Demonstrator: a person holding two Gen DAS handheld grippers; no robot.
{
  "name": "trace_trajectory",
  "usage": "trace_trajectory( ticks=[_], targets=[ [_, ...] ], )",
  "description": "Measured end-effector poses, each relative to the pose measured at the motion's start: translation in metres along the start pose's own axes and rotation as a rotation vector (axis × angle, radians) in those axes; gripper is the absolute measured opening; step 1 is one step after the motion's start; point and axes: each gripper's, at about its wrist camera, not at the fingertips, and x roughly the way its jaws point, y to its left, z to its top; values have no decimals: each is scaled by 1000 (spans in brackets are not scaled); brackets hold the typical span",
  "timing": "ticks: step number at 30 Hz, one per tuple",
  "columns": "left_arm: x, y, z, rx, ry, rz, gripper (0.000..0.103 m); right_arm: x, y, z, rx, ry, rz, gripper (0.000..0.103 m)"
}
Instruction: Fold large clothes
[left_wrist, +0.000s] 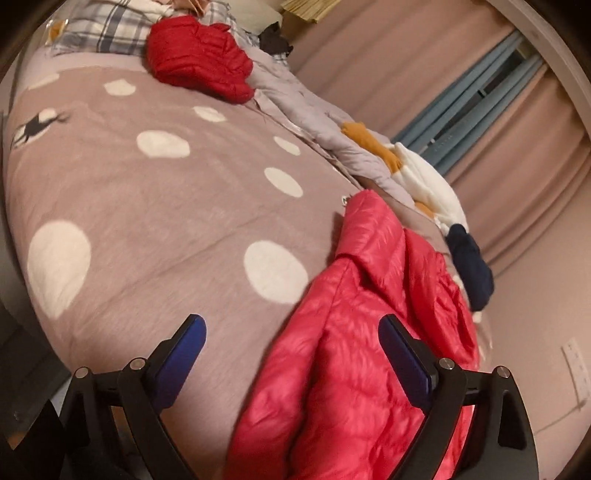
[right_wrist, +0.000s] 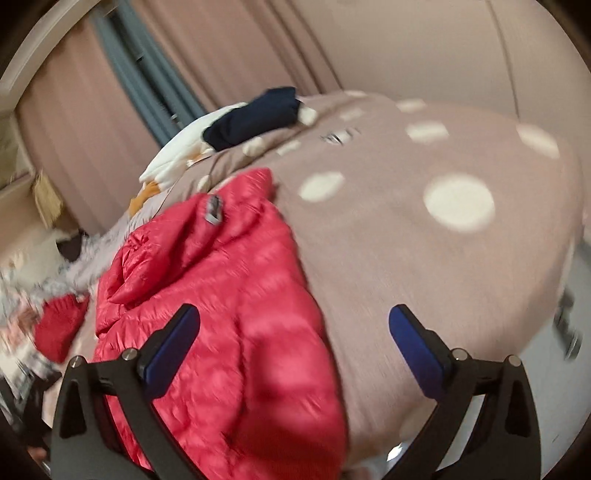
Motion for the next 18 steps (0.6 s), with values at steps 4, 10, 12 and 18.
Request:
trace_trajectory(
  ticks=[4,10,12,18],
  targets=[
    [7,14,-15,-63,72,-68,93,3,-20,-19,83,42,58,103],
    [5,14,-36,-118,138,-211,93,-3,-17,-35,205,38,103,103],
    [-1,14,-44,-124,120,-223,93,-3,-15,-41,276,60,175,103],
    [-6,14,-62,-188,208,-327,93,-11,-9,-54,346,107,236,98]
  ],
)
